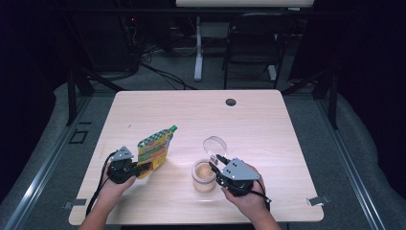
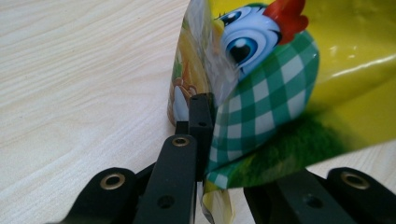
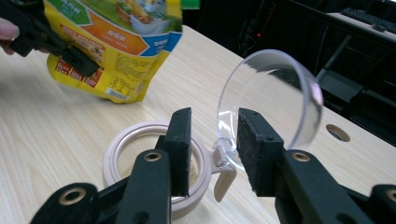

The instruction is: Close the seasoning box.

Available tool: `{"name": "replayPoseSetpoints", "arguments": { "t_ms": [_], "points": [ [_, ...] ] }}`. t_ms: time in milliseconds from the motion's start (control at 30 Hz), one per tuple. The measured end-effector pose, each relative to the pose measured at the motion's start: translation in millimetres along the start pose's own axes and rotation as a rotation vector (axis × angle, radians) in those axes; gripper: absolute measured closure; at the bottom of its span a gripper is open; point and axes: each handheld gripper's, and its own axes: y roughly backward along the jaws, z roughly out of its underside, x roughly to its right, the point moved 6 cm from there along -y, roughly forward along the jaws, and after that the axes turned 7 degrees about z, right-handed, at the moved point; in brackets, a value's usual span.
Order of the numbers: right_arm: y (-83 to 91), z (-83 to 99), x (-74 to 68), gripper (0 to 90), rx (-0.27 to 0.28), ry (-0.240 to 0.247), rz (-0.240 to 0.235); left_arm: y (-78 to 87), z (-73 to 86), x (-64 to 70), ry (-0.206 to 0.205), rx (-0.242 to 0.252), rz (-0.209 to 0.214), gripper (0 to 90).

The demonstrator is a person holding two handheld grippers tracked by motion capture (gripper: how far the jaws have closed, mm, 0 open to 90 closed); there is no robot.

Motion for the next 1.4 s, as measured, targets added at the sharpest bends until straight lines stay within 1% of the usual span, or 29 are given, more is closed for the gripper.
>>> {"name": "replayPoseSetpoints", "arguments": {
  "t_ms": [33,133,167,267,300,333,367,400,433,467,567,600,633,667,800,933,967,1000,1033,1067,1133,1200,1233,1267,1333,1400],
  "points": [
    [0.5,0.0,1.9,65.5,0.001,-0.009,0.001,-0.2,0.5,-0.6,0.005,0.001,-0.005,83.9],
    [1.6,0.4,7.7,65.4,0.004,-0.027,0.013,0.4,3.4,-3.8,0.028,0.005,0.007,83.0],
    [1.6,0.4,7.7,65.4,0.004,-0.027,0.013,0.9,4.4,-4.7,0.042,0.003,0.009,83.0],
    [2.3,1.1,11.4,65.3,0.003,-0.041,0.023,1.6,7.5,-8.6,0.059,0.003,0.016,82.0],
    [2.5,1.3,12.8,65.2,0.005,-0.048,0.024,1.2,8.3,-9.2,0.07,0.01,0.014,81.4],
    [3.0,1.5,14.1,65.2,0.003,-0.05,0.026,1.4,8.9,-10.2,0.069,0.01,0.007,81.1],
    [3.3,1.8,15.0,65.1,0.001,-0.053,0.026,1.2,9.8,-11.1,0.078,0.015,0.004,80.6],
    [3.1,1.9,16.2,65.1,0.003,-0.063,0.03,2.0,10.8,-11.7,0.077,0.007,0.022,80.0],
    [3.4,2.0,17.4,65.0,0.005,-0.068,0.032,1.5,11.2,-12.7,0.075,0.015,0.007,79.5],
    [3.7,2.0,18.0,64.9,0.007,-0.073,0.029,2.1,12.3,-13.1,0.08,0.004,0.022,78.7],
    [5.3,2.4,21.9,64.6,0.008,-0.086,0.038,2.3,13.0,-14.1,0.092,0.021,0.017,75.4],
    [6.1,2.0,24.0,64.4,0.009,-0.093,0.038,3.5,13.3,-14.3,0.097,0.015,0.021,71.6],
    [6.1,2.0,24.0,64.4,0.009,-0.093,0.038,3.6,13.5,-15.3,0.104,0.02,0.013,71.6],
    [6.8,1.5,25.3,64.4,0.012,-0.095,0.04,4.4,14.1,-15.9,0.109,0.016,0.021,70.2],
    [9.7,-2.7,31.6,63.0,0.01,-0.102,0.032,6.1,13.8,-16.3,0.11,0.031,0.011,65.6],
    [13.3,-9.5,42.1,62.6,0.029,-0.129,0.058,7.3,13.7,-16.4,0.114,0.042,0.004,61.6],
    [14.5,-10.7,45.5,62.3,0.032,-0.138,0.06,8.0,13.8,-16.1,0.112,0.039,0.008,60.9],
    [14.8,-11.8,48.4,61.6,0.039,-0.158,0.063,8.2,13.7,-15.9,0.11,0.042,0.0,59.7],
    [15.6,-11.8,52.3,60.3,0.028,-0.16,0.063,8.7,13.5,-15.3,0.109,0.046,0.004,57.8],
    [15.0,-11.7,55.3,58.2,0.023,-0.177,0.057,9.2,13.2,-15.2,0.104,0.048,0.002,56.4],
    [10.8,-9.2,60.1,54.4,-0.01,-0.206,0.03,9.7,13.1,-15.1,0.104,0.05,-0.002,54.6],
    [5.3,-4.9,62.9,51.7,-0.044,-0.211,0.013,10.0,13.0,-15.0,0.093,0.049,-0.002,53.8],
    [1.7,-3.4,62.8,49.8,-0.047,-0.223,0.008,9.6,12.9,-14.6,0.095,0.055,-0.003,53.5],
    [-1.1,-1.5,63.1,48.8,-0.061,-0.219,0.004,9.9,12.8,-14.3,0.095,0.055,-0.003,53.0],
    [-6.3,1.0,63.8,47.3,-0.072,-0.228,0.005,10.1,12.9,-14.1,0.096,0.056,-0.006,51.7],
    [-9.3,1.9,64.8,47.8,-0.068,-0.255,-0.009,10.8,13.1,-14.5,0.092,0.054,-0.007,51.1]
  ]
}}
